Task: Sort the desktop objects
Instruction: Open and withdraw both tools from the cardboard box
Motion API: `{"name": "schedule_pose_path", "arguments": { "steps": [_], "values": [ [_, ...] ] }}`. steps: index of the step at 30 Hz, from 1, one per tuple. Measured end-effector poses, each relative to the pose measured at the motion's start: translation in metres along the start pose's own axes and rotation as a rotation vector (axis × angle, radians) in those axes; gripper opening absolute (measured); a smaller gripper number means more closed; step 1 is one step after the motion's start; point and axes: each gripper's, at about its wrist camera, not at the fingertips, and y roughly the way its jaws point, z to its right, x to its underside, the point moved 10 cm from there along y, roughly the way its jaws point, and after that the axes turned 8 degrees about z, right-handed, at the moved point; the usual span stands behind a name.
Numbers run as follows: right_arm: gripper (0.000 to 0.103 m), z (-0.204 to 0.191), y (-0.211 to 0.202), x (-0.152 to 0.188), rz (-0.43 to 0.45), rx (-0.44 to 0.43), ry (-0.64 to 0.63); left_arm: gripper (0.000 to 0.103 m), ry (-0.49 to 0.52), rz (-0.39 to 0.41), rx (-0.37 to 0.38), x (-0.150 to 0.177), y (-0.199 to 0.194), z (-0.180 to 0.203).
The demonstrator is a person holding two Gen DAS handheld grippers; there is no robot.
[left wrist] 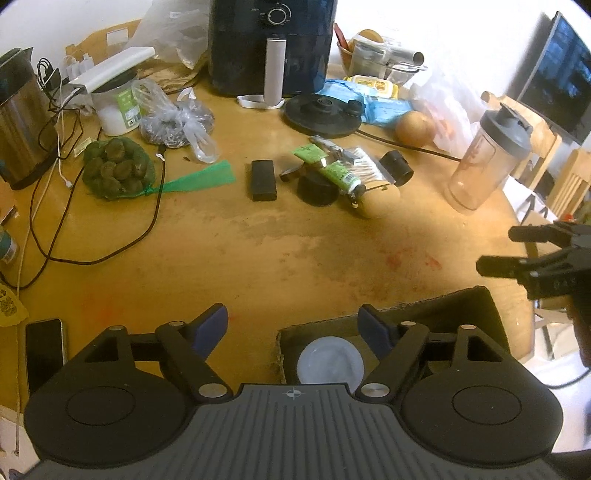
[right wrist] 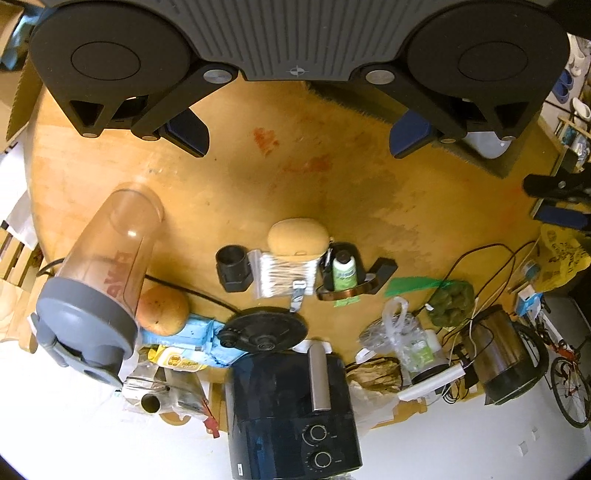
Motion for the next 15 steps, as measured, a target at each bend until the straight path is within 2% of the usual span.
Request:
{"name": "schedule_pose_path", "arguments": {
  "steps": [15],
  "values": [
    [0.103,0.026,0.031,-0.028,0.034,0.064,0.008,0.077,-0.035,-0.025,-0.009,0.002,0.004,-0.019]
  ]
}}
